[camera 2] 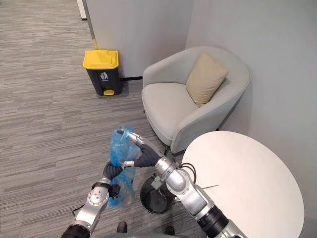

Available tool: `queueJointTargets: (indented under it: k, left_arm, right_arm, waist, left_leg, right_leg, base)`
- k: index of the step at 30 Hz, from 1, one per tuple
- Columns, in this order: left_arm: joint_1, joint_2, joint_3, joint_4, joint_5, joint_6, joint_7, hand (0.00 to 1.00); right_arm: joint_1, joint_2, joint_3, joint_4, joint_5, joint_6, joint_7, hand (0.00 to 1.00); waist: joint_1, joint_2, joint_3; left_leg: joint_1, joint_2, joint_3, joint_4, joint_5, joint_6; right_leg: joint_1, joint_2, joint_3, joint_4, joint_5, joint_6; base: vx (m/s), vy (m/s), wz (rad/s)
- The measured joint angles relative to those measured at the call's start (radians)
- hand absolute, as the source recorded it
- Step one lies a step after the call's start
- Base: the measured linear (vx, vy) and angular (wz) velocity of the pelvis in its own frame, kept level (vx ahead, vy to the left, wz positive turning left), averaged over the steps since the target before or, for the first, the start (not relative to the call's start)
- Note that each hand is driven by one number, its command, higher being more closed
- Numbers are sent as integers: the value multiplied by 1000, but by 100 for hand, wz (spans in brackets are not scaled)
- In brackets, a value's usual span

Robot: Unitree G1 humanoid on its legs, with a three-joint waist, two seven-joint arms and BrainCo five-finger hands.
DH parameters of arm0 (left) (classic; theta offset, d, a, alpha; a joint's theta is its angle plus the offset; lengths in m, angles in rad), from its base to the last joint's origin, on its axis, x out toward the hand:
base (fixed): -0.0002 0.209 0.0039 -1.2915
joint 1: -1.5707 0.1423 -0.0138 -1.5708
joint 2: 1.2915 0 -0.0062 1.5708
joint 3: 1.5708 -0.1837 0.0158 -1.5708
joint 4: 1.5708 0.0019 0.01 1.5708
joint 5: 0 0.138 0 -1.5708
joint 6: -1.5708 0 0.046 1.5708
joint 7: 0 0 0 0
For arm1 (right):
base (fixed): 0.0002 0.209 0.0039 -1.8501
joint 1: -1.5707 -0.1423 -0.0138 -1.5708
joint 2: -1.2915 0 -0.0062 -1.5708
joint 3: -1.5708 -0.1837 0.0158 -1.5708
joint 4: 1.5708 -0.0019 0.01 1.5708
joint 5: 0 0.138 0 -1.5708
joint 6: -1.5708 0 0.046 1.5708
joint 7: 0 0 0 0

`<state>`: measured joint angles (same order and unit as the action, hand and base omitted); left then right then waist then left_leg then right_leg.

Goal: Gather rubbish on tea table into small bin, then transfer packed bag to large trash can.

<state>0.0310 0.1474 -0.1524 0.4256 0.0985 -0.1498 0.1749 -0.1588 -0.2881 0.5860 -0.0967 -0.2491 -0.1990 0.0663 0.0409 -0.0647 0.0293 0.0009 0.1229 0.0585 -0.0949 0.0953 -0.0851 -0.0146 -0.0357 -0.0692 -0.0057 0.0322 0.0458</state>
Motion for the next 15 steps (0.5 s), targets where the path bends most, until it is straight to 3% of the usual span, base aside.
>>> queueJointTargets:
  k: [3, 8, 11, 15]
  left_arm:
    - [2, 5, 35, 19, -20, 0, 0, 100]
    - [7, 20, 61, 20, -28, 0, 1, 100]
    - [7, 19, 77, 58, -28, -8, 1, 100]
    - [18, 19, 82, 124, -28, -9, 0, 100]
  right_arm:
    - [0, -53, 10, 19, -13, -26, 16, 0]
    - [20, -104, 10, 44, -37, -32, 39, 0]
    - [67, -89, 3, 48, -41, -34, 39, 0]
    - [142, 9, -91, 176, -34, -37, 34, 0]
  waist:
    - [0, 0, 0]
    - [0, 0, 1]
    - [-1, 2, 2]
    - [-4, 7, 6]
  left_leg:
    - [-2, 0, -1, 0, 0, 0]
    - [-4, 0, -1, 0, 0, 0]
    - [-6, 0, 0, 0, 0, 0]
    - [-6, -4, 1, 0, -1, 0]
  right_leg:
    - [-1, 0, -1, 0, 0, 0]
    - [-3, 0, -1, 0, 0, 0]
    - [-7, -1, 1, 0, -1, 0]
    - [-8, 0, 1, -2, -2, 2]
  base:
    - [0, 0, 0]
    - [0, 0, 0]
    - [0, 0, 0]
    - [0, 0, 0]
